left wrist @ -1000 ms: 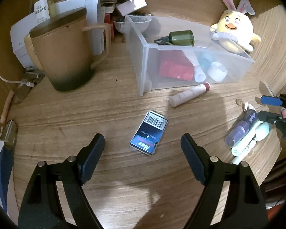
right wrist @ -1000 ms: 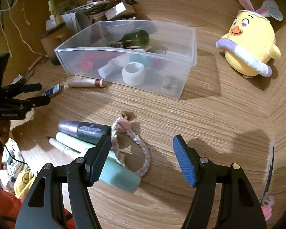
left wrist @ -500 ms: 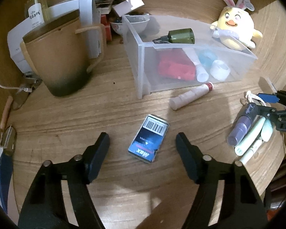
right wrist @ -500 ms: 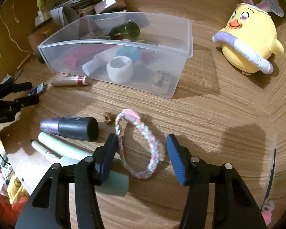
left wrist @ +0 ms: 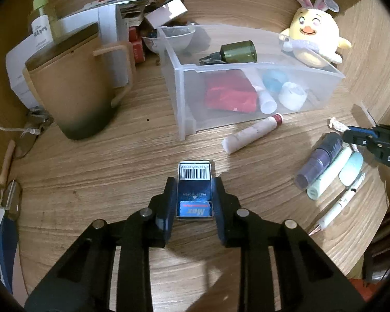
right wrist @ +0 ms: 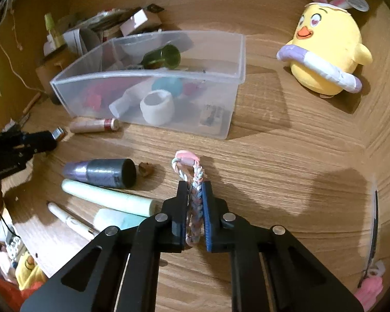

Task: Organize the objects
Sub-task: 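Drop the bracelet into the box with the right tool while the left tool drops the blue packet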

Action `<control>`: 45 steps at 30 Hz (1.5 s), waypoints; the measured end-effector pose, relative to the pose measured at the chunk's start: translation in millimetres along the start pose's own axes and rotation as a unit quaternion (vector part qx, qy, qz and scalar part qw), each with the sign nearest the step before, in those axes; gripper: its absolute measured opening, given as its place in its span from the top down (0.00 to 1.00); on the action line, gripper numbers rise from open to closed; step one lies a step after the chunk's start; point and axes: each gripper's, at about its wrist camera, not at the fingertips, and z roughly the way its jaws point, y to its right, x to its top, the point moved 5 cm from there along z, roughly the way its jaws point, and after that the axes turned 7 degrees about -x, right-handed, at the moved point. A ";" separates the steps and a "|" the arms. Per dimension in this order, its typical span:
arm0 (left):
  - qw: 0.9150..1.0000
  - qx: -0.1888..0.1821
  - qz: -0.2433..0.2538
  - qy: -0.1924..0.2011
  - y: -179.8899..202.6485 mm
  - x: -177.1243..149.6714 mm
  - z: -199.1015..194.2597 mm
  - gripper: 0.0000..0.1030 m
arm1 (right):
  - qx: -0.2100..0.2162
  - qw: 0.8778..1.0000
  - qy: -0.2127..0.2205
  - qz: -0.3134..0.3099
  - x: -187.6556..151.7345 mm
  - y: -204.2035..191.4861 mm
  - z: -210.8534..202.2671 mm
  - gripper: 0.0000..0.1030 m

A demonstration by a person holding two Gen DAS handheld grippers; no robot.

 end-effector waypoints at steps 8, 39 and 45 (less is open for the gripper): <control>0.999 0.004 -0.004 0.035 6.6 7.8 -23.0 0.74 | 0.005 0.999 0.039 0.011 12.0 -1.6 -26.5 0.91; 0.990 -0.022 0.016 0.140 43.9 106.1 -50.4 0.74 | 0.037 0.985 0.167 0.035 108.4 -9.8 -62.2 0.91; 0.990 -0.028 0.009 0.137 43.7 120.8 -39.8 0.74 | 0.034 0.985 0.165 0.033 121.3 -12.7 -52.9 0.91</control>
